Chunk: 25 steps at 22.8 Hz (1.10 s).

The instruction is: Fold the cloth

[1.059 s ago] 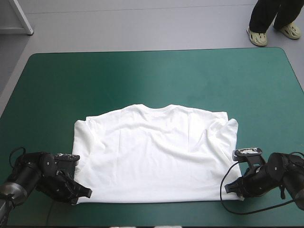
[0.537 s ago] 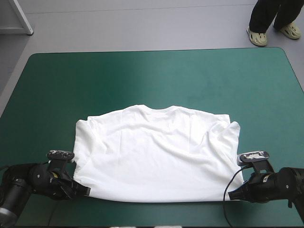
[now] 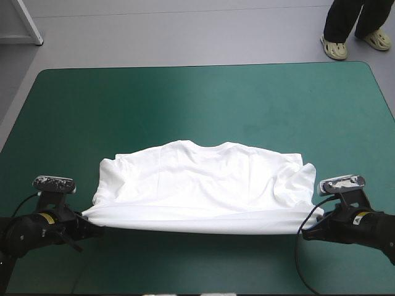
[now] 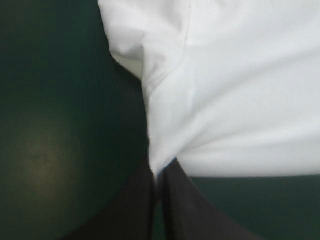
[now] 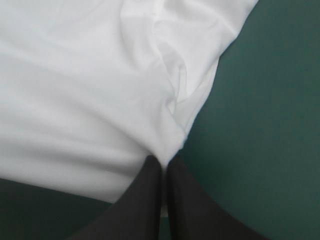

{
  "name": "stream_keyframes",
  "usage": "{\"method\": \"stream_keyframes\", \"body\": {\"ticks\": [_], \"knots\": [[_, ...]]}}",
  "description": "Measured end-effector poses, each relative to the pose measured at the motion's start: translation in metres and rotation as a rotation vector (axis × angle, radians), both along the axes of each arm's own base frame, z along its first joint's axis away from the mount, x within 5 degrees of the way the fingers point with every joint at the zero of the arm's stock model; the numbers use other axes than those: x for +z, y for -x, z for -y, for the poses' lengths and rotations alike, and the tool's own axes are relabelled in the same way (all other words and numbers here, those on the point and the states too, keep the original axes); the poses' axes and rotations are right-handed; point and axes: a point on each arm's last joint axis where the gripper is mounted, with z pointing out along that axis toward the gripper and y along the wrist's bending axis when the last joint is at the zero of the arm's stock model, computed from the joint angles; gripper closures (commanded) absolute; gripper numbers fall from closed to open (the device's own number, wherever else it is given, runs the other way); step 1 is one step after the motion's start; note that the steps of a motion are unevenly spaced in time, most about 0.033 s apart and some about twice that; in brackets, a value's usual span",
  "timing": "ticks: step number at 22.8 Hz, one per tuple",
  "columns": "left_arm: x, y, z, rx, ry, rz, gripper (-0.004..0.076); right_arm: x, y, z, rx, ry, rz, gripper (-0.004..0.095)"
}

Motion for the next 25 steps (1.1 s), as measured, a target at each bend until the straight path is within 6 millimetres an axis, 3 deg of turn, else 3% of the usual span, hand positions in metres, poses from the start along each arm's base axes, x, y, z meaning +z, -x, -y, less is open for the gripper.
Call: {"method": "stream_keyframes", "body": {"ticks": [6,9,14,18,21,25], "knots": [[0.008,-0.056,0.003,0.009,-0.003,0.023,0.0705,0.013,-0.037,-0.002,-0.005,-0.003,0.063,0.0912],[0.009,-0.105,0.005,0.015,-0.005,0.066,0.0705,0.017,-0.074,-0.004,0.004,0.012,0.077,0.0912],[-0.003,-0.174,0.009,0.008,-0.017,0.078,0.0705,0.002,-0.137,-0.008,0.012,0.030,0.037,0.0926],[-0.023,-0.205,0.010,0.011,-0.020,0.066,0.0705,-0.010,-0.172,-0.010,0.019,0.040,0.007,0.0926],[-0.037,-0.216,0.011,0.011,-0.023,0.036,0.0705,-0.015,-0.188,-0.011,0.021,0.042,-0.005,0.0920],[-0.049,-0.222,0.011,-0.007,-0.036,0.012,0.0704,-0.023,-0.205,-0.013,0.025,0.046,-0.028,0.0787]]}}
